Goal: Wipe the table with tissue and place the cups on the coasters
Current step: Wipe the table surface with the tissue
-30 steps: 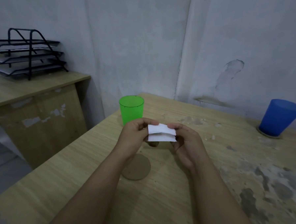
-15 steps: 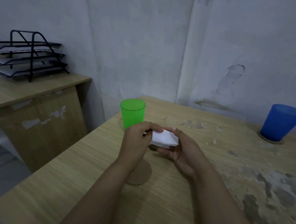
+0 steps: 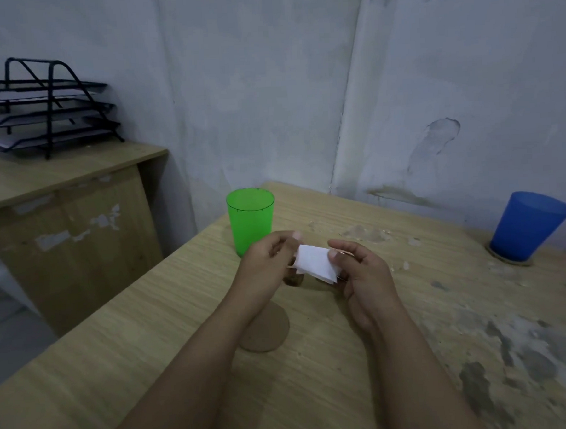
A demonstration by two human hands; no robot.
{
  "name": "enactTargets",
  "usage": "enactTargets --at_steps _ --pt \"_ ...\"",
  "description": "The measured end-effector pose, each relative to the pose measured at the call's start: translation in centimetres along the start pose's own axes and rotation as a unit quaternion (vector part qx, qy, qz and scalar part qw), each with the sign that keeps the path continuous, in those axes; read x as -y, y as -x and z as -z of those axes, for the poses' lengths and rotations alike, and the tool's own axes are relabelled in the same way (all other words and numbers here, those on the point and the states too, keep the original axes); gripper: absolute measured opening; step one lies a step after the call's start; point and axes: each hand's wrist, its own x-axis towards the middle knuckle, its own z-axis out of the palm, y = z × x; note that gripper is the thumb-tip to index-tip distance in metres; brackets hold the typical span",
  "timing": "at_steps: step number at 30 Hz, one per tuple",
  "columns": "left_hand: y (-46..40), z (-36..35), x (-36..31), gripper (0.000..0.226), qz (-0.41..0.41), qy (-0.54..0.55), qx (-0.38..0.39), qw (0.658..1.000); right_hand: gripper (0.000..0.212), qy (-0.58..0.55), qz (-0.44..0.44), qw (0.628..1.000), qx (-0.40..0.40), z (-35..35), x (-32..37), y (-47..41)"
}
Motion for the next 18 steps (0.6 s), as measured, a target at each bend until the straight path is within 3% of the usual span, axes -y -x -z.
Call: enactTargets --at_steps 8,11,15,18 --pt "-0.1 0.8 0.2 0.018 0.026 -0.001 -0.005 1.000 0.013 0.043 0.011 0.999 -0.009 -0.2 -0.3 -0.3" --pt "-0.3 0.9 0.2 0.021 0.019 -0.010 -0.029 0.999 0.018 0.118 0.069 0.990 -0.037 -0.3 -0.6 -0.5" --pt "-0.3 0.7 0.1 0.021 0.004 -0.012 -0.076 0.997 0.023 0.312 0.262 0.900 -0.156 -1.6 -1.2 0.3" --pt "-0.4 0.6 -0.1 0.018 0.016 0.011 -0.106 0.994 0.029 0.385 0.376 0.838 -0.088 -2.4 -1.4 1.1"
